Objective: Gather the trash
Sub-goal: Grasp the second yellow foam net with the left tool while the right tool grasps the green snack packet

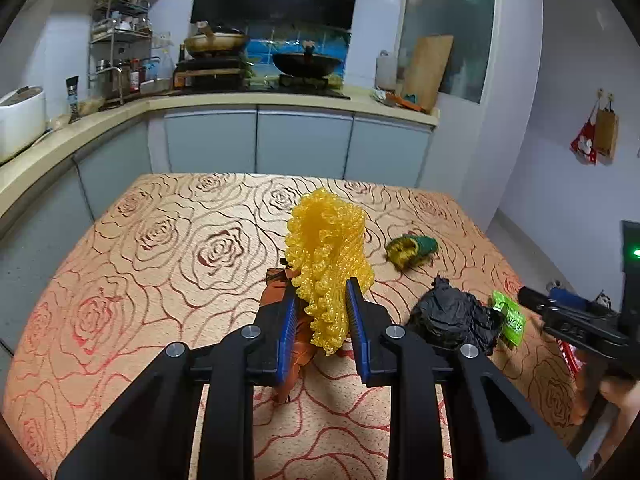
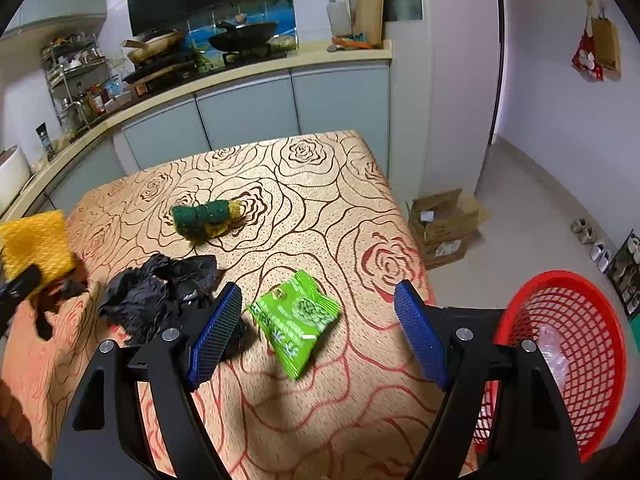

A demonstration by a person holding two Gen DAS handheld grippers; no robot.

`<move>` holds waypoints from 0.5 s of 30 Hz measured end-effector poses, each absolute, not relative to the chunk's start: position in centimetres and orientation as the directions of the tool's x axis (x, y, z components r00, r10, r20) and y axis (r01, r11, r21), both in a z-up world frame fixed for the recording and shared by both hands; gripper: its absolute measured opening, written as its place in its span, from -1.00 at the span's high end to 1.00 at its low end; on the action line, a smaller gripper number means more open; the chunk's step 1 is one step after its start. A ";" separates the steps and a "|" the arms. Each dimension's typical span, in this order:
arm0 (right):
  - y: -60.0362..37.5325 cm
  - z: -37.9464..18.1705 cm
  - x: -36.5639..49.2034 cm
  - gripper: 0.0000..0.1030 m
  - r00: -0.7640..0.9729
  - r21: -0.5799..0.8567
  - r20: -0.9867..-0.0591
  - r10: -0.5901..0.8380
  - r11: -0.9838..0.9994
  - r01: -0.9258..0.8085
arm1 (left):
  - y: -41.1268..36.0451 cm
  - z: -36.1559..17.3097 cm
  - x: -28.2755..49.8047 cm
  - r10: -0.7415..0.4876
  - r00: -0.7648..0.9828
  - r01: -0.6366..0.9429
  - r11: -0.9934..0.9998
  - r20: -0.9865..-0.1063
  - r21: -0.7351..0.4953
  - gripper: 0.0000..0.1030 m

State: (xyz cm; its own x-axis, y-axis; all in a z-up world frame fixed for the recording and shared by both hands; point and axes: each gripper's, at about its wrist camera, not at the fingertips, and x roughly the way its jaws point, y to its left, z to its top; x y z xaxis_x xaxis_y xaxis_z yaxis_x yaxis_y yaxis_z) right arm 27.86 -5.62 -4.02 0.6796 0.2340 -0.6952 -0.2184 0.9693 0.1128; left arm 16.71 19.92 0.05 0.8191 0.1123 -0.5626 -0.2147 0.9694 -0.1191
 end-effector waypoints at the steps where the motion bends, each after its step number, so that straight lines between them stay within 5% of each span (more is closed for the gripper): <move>1: -5.4 -4.2 28.1 -0.48 0.676 0.112 -0.699 0.233 0.969 -0.218 | 20.1 0.2 16.5 0.114 0.821 -0.218 0.968 -0.559 -0.122 0.55; 12: -3.7 -6.9 30.0 -0.47 0.610 0.093 -0.765 0.205 0.973 -0.211 | 21.4 0.7 15.8 0.126 0.829 -0.240 0.960 -0.545 -0.143 0.55; 15: -3.8 -7.5 30.0 -0.26 0.586 0.098 -0.782 0.211 0.971 -0.219 | 21.6 0.7 15.6 0.130 0.828 -0.243 0.960 -0.545 -0.142 0.55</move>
State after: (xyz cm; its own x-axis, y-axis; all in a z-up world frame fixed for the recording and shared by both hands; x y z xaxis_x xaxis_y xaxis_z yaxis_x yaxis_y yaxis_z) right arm 30.00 -3.75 -7.52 0.5862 0.2115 -0.7821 -0.2191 0.9707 0.0983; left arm 15.61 21.55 0.67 0.8285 0.1299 -0.5447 -0.2435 0.9595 -0.1416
